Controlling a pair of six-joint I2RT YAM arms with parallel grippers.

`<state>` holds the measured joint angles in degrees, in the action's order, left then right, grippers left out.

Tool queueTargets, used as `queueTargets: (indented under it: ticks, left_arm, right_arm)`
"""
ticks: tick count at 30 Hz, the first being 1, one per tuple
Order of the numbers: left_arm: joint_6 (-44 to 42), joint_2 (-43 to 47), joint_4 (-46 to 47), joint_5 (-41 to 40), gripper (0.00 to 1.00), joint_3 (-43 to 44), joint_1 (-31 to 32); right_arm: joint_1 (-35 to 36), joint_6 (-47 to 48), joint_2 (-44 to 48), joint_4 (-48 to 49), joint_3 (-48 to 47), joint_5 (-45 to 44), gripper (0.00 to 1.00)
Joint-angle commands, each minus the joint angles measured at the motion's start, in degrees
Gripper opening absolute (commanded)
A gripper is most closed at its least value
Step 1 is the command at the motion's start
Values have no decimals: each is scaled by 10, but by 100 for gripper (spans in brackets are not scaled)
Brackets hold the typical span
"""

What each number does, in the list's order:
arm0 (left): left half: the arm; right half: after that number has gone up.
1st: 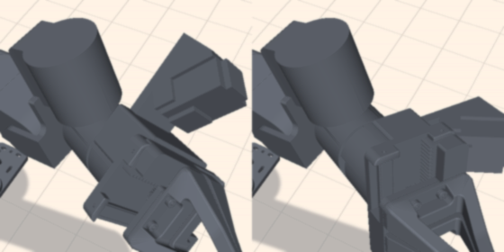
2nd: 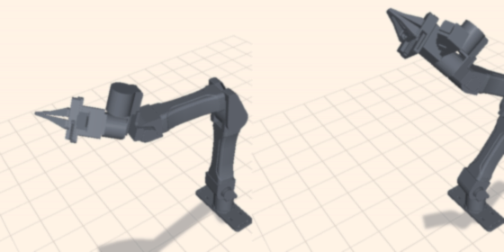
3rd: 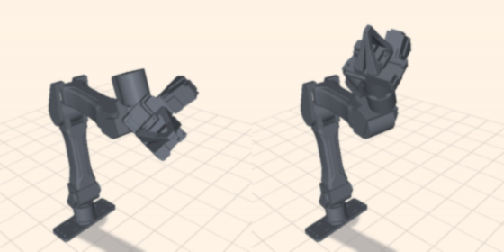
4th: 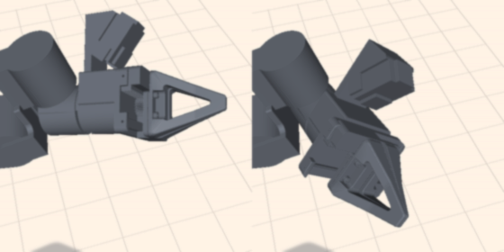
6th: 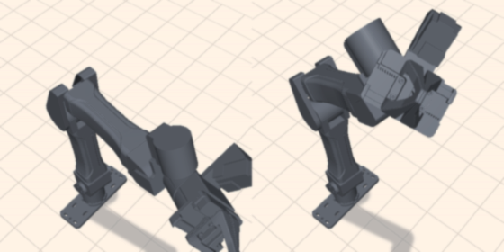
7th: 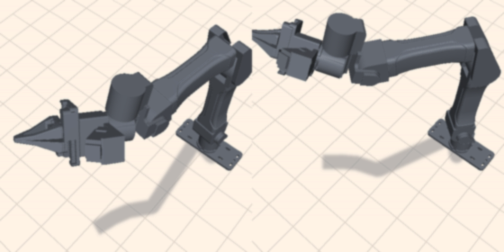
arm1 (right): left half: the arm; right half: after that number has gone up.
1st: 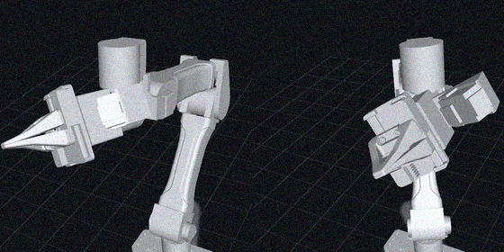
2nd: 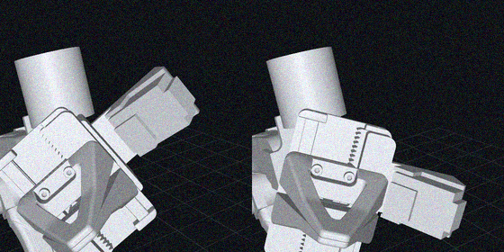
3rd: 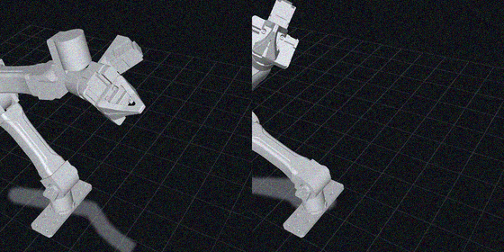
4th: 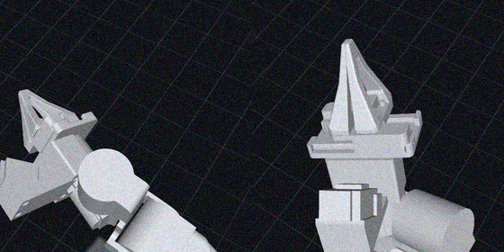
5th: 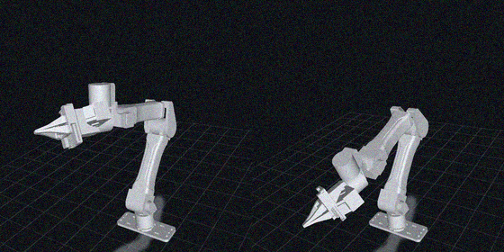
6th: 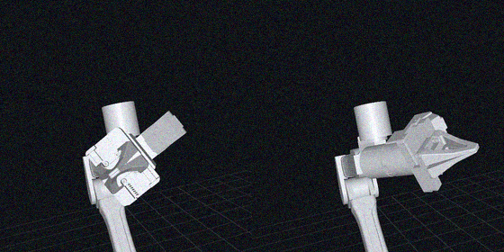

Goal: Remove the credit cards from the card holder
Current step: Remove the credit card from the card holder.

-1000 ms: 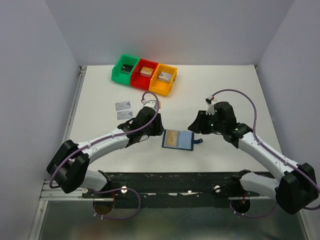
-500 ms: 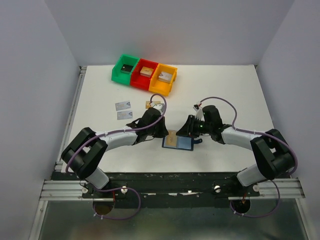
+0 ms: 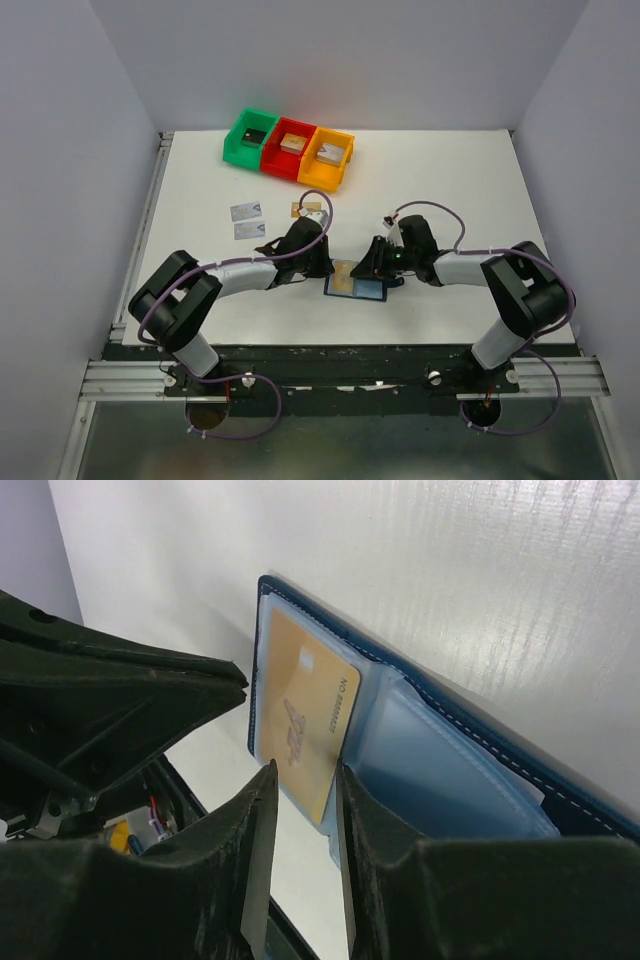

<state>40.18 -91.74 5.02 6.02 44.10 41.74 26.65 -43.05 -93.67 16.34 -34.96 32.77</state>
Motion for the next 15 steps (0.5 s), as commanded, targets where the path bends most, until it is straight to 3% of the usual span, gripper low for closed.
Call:
queueTargets:
  ticks: [1,15]
  left_arm:
    - [8,-12,-8,-16,0,-8,-1]
    - [9,-19,-18,-19,0,-9,-2]
  right_arm:
    - [2,-8,-23,25,-7,10,37]
    - [2,-28,-48,54,-3,21,37]
